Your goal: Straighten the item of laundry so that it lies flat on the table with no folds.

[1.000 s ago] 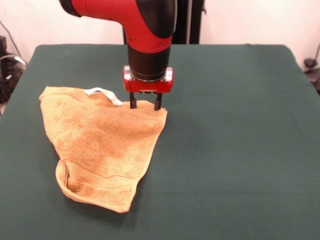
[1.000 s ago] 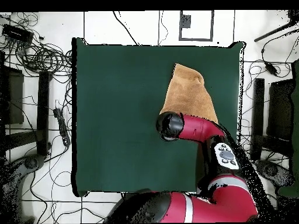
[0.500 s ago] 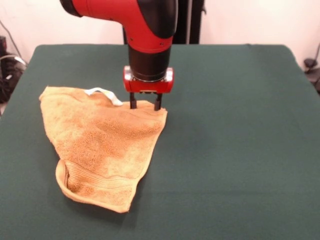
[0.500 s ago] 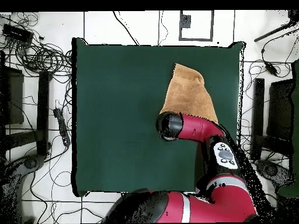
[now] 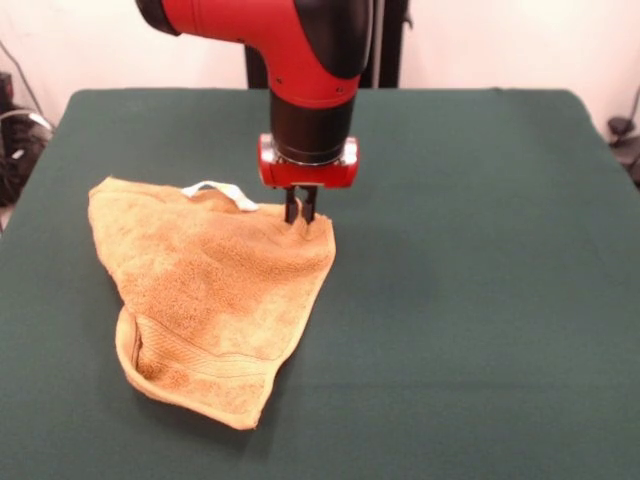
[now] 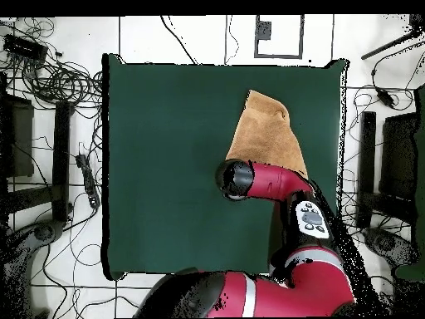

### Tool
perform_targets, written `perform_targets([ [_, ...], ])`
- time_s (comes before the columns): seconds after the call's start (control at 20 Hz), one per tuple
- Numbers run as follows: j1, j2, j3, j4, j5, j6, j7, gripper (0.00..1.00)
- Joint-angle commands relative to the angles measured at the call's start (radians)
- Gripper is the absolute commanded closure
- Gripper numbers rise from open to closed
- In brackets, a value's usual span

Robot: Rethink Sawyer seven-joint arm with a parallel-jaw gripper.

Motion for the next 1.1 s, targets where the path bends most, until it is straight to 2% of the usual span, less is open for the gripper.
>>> perform_targets([
  [0.05, 0.029, 0.2, 0.075, -0.014, 0.005, -0.155, 0.174, 1.0],
  [1.1, 0.022, 0.211, 0.144, 0.031, 0.076, -0.178, 0.215, 1.0],
])
